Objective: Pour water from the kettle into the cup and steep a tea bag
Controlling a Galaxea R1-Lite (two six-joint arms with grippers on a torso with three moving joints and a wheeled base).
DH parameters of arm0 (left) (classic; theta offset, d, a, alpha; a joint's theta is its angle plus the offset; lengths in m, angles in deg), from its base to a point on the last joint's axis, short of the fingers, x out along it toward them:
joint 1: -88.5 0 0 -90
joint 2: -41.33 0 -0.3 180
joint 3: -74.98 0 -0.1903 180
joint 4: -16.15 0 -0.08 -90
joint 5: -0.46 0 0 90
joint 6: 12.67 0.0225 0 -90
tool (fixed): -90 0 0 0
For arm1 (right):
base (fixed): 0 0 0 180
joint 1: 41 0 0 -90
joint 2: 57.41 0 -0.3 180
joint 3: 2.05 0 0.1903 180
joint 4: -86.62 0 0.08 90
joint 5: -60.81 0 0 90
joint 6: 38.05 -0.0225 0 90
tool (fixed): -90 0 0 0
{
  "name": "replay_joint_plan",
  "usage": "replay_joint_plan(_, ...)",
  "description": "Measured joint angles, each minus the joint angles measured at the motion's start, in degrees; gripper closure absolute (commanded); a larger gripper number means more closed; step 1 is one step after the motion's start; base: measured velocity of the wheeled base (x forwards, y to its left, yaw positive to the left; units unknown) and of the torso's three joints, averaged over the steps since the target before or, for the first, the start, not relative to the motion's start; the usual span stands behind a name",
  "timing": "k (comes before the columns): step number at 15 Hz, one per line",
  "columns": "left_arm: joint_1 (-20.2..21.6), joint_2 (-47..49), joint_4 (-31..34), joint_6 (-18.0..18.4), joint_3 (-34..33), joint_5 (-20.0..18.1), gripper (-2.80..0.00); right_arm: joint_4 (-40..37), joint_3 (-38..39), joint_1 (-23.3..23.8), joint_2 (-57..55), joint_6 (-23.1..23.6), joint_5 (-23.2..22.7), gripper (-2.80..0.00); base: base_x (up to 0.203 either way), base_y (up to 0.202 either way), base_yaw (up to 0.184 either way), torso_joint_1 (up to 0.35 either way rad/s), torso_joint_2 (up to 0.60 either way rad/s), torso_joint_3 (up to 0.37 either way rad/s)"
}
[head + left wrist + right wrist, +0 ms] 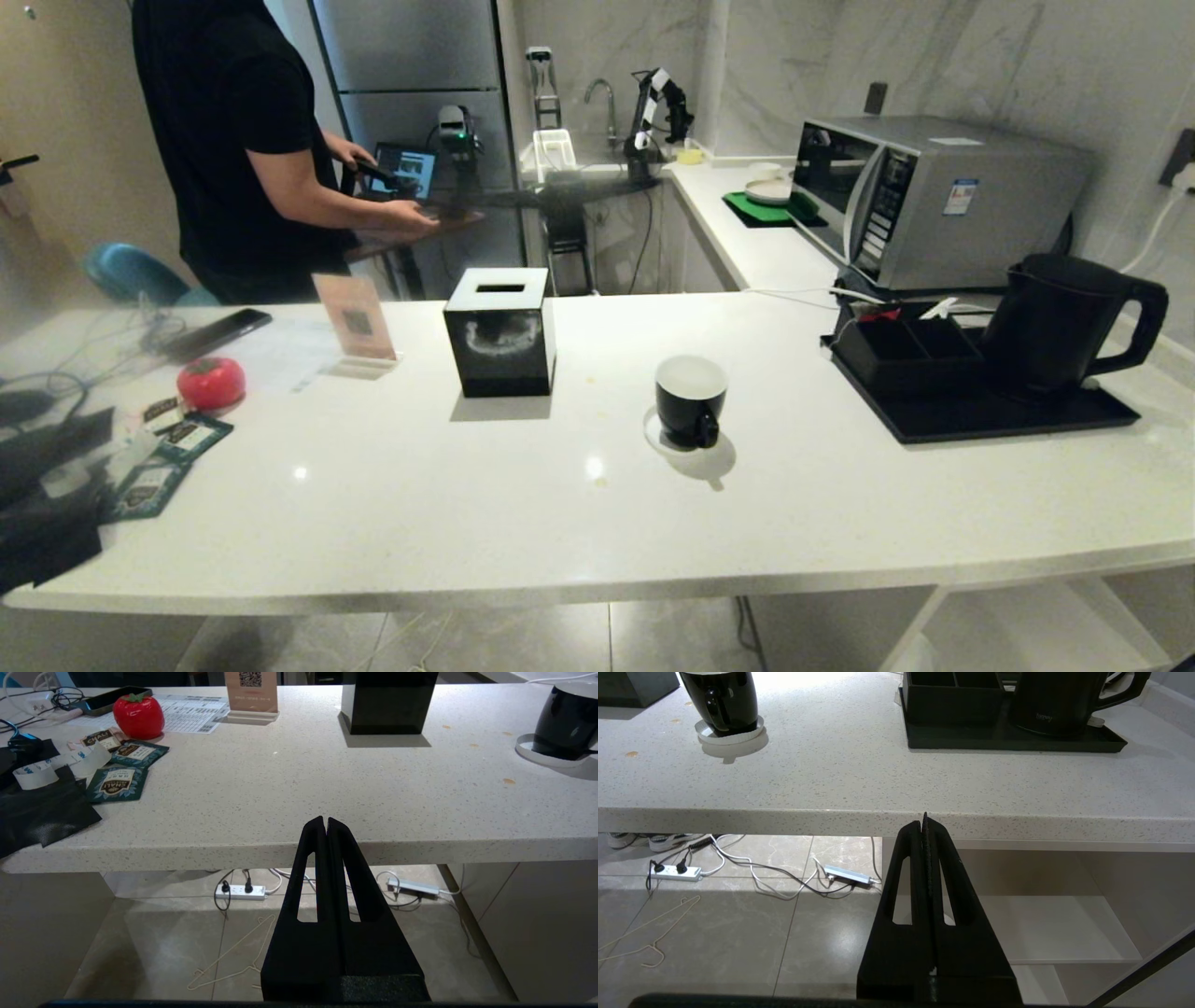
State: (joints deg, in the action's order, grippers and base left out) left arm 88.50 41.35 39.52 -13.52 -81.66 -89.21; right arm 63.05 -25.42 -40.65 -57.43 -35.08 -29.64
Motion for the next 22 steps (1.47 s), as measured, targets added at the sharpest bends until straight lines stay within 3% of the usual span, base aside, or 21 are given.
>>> replay_joint_plan(14, 0.0, 0.0, 0.0, 0.0, 0.0, 0.0, 0.0, 0.01, 0.0, 0.0, 0.1, -0.04, 0.03, 0.0, 0.0, 0.0, 0.0, 0.0, 0.0, 0.0)
replay_joint_plan(18, 0.0, 0.0, 0.0, 0.0, 0.0, 0.0, 0.0, 0.01, 0.0, -0.02, 0.1, -3.23, 1.19, 0.0, 0.0, 0.0, 0.0, 0.0, 0.0, 0.0)
replay_joint_plan(22, 0.0, 0.0, 0.0, 0.0, 0.0, -0.02, 0.0, 0.18, 0.0, -0.02, -0.37, -3.12, 1.25, 0.0, 0.0, 0.0, 0.0, 0.0, 0.0, 0.0)
